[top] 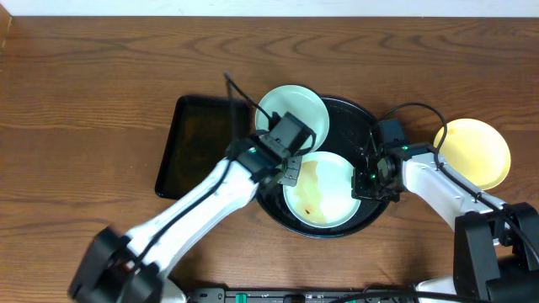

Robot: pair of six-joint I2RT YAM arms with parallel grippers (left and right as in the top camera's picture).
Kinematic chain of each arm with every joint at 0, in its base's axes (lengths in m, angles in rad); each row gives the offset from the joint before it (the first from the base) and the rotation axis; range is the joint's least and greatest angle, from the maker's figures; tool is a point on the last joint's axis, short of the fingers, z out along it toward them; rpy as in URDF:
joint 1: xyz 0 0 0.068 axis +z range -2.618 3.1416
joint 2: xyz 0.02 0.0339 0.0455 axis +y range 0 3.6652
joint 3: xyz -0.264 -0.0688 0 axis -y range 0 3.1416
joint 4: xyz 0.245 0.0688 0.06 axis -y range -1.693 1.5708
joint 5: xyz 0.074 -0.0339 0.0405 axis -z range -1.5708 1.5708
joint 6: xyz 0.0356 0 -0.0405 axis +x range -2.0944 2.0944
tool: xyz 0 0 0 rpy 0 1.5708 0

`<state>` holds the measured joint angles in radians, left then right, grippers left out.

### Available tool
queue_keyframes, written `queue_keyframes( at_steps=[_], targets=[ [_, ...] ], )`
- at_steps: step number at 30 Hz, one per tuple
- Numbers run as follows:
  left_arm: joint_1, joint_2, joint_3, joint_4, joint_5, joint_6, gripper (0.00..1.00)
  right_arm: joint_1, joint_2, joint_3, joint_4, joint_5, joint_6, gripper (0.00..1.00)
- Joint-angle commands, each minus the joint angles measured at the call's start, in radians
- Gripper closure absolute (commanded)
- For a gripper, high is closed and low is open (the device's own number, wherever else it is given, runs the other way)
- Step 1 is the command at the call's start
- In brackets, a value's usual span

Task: Clean dirty plates on tray and stack at the side
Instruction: 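Move the sponge with the left gripper onto the black rectangular tray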

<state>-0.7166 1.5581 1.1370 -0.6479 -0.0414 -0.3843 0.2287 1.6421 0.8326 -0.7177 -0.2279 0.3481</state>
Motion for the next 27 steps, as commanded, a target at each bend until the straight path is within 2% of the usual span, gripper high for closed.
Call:
queue_keyframes(
  at_steps=[1, 3, 6, 9, 11, 13, 15, 19, 27],
  targets=[
    [0.024, -0.055, -0.007, -0.014, -0.023, 0.017, 0.88, 0.01, 0.044, -0.031, -0.019, 0.115, -0.004, 0.99],
    [0.051, -0.056, -0.007, -0.027, -0.023, 0.017, 0.88, 0.01, 0.044, -0.031, -0.018, 0.115, -0.004, 0.98],
    [0.113, -0.056, -0.007, -0.051, -0.022, 0.018, 0.88, 0.01, 0.044, -0.031, -0.015, 0.115, -0.004, 0.8],
    [0.229, -0.056, -0.007, -0.053, 0.028, 0.07, 0.88, 0.01, 0.044, -0.031, -0.003, 0.109, -0.004, 0.67],
    [0.292, -0.056, -0.007, -0.052, 0.062, 0.096, 0.89, 0.01, 0.044, -0.031, 0.003, 0.101, -0.004, 0.65],
    [0.355, -0.055, -0.007, -0.052, 0.098, 0.116, 0.88, 0.01, 0.044, -0.031, 0.005, 0.099, -0.004, 0.72],
    [0.418, -0.053, -0.01, -0.051, 0.13, 0.122, 0.88, 0.01, 0.044, -0.031, 0.004, 0.097, -0.004, 0.84],
    [0.528, -0.031, -0.023, -0.044, 0.246, 0.174, 0.89, 0.01, 0.044, -0.031, 0.008, 0.092, -0.004, 0.99],
    [0.679, 0.108, -0.023, -0.024, 0.433, 0.225, 0.92, 0.01, 0.044, -0.031, 0.008, 0.092, -0.004, 0.99]
  ],
)
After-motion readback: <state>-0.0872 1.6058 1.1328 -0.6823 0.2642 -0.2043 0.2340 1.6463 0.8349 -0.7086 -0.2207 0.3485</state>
